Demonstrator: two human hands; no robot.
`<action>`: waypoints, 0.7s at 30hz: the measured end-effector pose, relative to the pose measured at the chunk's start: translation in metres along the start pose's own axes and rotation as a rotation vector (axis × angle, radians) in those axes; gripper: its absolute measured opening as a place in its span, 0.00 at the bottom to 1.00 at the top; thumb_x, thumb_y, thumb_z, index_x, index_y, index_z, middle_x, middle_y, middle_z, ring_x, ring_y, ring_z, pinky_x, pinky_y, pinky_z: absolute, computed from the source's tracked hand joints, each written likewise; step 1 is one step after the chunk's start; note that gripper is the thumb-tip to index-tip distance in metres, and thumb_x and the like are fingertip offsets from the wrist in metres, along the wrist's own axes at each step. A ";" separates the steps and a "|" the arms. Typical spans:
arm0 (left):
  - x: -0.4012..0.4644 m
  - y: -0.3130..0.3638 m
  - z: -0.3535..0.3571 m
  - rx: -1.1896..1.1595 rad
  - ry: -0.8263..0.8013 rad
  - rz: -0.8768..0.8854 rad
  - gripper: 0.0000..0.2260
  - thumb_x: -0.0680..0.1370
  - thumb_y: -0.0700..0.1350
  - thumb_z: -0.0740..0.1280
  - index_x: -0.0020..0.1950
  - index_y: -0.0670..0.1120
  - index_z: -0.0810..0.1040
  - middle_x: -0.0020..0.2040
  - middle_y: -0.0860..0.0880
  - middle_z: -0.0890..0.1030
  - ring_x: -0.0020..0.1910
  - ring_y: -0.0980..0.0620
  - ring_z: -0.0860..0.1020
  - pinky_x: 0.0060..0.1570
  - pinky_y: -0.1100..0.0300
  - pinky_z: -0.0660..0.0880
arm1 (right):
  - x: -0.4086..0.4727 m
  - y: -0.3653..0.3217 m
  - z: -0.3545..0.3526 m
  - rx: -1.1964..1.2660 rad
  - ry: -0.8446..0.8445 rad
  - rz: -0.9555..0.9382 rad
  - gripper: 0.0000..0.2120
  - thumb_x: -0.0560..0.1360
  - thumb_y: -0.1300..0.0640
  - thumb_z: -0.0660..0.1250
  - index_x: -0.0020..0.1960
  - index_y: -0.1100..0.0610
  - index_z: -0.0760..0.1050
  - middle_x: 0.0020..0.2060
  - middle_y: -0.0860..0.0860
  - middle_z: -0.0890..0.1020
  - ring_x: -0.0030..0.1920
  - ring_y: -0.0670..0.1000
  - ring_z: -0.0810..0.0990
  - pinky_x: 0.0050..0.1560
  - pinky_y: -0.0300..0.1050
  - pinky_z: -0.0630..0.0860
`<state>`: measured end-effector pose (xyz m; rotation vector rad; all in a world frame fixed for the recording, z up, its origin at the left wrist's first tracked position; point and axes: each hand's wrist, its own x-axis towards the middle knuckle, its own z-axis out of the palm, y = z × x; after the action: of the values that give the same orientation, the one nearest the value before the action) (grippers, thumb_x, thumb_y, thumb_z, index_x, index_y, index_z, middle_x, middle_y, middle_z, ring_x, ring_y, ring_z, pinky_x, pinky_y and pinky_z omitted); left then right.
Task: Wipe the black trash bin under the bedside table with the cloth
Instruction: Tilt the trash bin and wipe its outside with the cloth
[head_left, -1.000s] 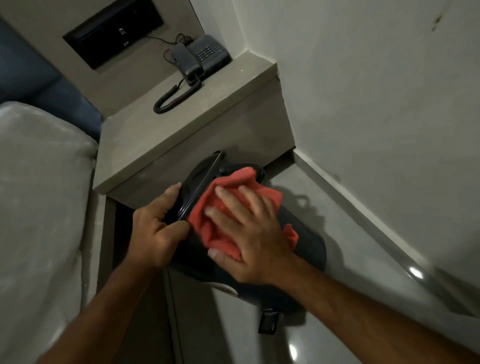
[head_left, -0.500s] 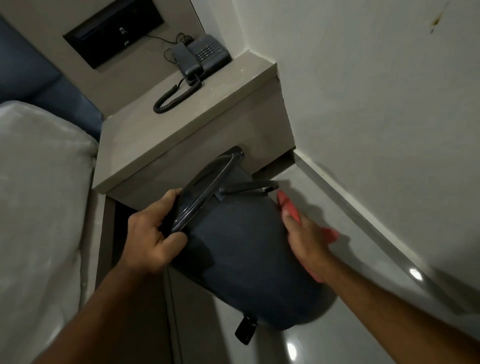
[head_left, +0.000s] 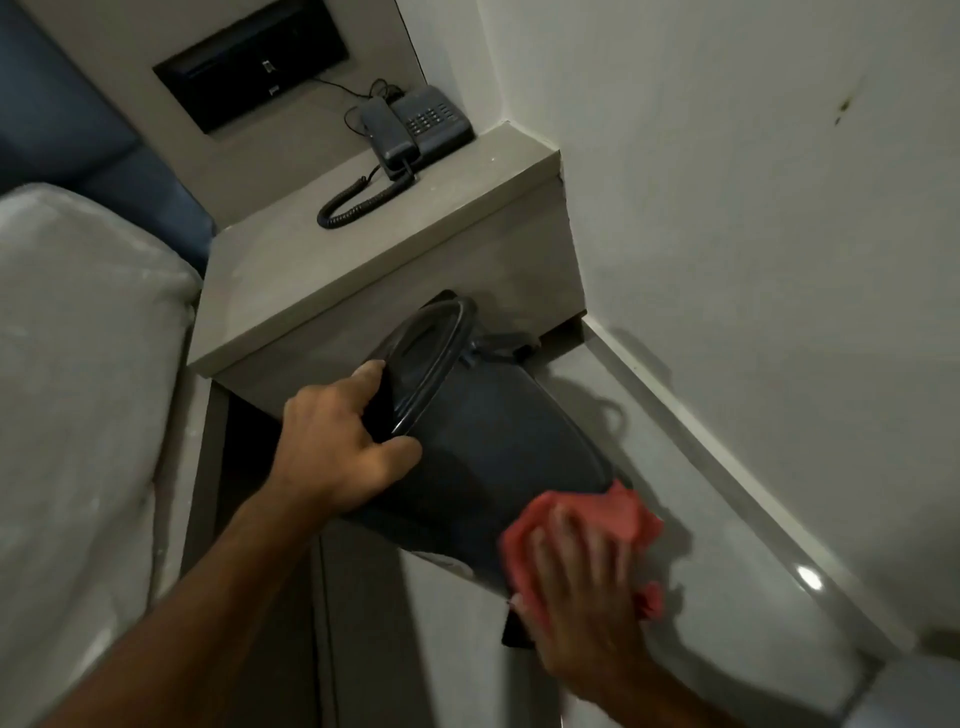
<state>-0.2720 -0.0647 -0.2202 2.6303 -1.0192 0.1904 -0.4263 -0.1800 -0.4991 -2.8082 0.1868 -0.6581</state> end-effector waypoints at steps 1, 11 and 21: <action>0.000 -0.001 -0.004 0.007 -0.007 -0.016 0.36 0.63 0.61 0.63 0.63 0.39 0.76 0.28 0.58 0.75 0.23 0.58 0.76 0.21 0.69 0.71 | 0.005 0.007 -0.002 0.052 -0.059 0.174 0.32 0.84 0.41 0.52 0.79 0.61 0.62 0.76 0.67 0.70 0.74 0.72 0.70 0.67 0.77 0.69; -0.003 0.065 0.040 0.359 -0.172 0.038 0.42 0.64 0.70 0.62 0.70 0.44 0.68 0.69 0.43 0.76 0.63 0.45 0.78 0.55 0.49 0.79 | 0.113 -0.009 -0.115 1.586 0.054 1.254 0.30 0.74 0.30 0.56 0.70 0.42 0.76 0.65 0.55 0.83 0.64 0.57 0.83 0.67 0.62 0.77; 0.022 0.073 0.057 0.461 -0.445 0.047 0.47 0.67 0.73 0.57 0.73 0.39 0.62 0.74 0.36 0.66 0.68 0.39 0.73 0.53 0.48 0.77 | 0.186 0.046 -0.226 1.964 0.473 1.174 0.30 0.85 0.38 0.49 0.61 0.55 0.84 0.48 0.53 0.90 0.49 0.55 0.90 0.48 0.52 0.85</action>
<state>-0.3046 -0.1489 -0.2507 3.1563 -1.3062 -0.1844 -0.3657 -0.3054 -0.2379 -0.4341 0.6634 -0.5401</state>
